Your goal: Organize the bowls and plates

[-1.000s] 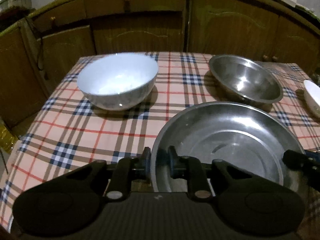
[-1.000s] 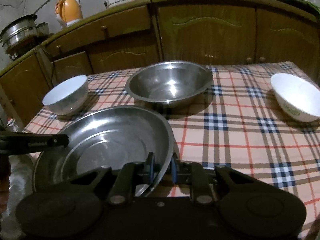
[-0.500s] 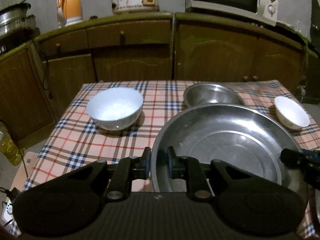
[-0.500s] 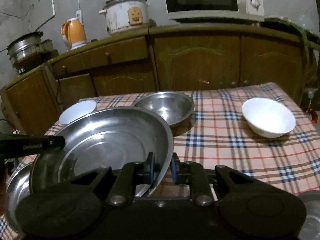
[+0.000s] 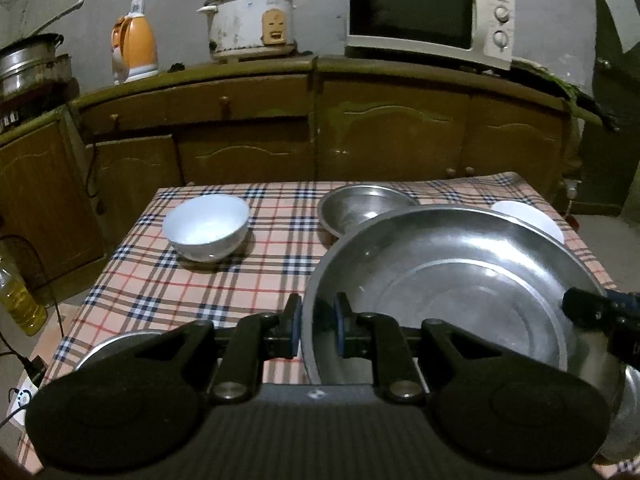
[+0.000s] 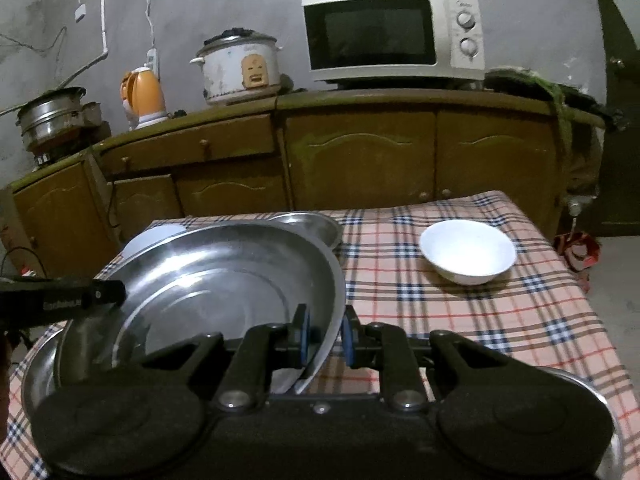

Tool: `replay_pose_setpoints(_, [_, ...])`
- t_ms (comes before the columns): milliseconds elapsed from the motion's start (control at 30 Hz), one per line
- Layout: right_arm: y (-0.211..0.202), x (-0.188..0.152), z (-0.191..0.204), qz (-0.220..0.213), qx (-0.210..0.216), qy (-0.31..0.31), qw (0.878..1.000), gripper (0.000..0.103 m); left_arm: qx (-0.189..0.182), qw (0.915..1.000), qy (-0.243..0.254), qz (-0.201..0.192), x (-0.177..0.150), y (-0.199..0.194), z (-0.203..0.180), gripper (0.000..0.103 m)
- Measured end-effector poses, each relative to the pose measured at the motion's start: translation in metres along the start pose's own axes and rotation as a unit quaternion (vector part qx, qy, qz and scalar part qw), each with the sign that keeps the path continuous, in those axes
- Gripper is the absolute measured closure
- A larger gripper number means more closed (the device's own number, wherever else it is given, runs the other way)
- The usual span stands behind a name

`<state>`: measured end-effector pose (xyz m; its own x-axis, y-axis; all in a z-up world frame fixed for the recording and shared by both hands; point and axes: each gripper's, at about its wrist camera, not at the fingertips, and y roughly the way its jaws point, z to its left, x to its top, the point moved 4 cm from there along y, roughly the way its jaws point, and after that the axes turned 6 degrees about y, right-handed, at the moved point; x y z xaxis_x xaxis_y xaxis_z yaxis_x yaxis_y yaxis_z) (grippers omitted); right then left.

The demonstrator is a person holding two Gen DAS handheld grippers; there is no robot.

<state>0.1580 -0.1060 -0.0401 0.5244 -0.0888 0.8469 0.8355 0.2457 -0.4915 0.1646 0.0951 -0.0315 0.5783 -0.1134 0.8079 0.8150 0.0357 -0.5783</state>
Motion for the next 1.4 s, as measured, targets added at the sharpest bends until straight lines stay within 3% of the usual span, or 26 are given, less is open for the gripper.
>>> replay_pose_setpoints(567, [-0.05, -0.019, -0.044, -0.01, -0.038, 0.018, 0.999, 0.081, -0.034, 0.9993, 0.017, -0.003, -0.02, -0.022, -0.044, 0.085])
replay_pose_setpoints(1400, [-0.035, -0.046, -0.06, 0.012, -0.056, 0.013, 0.998, 0.081, -0.035, 0.999, 0.012, 0.027, -0.049, -0.006, -0.062, 0.085])
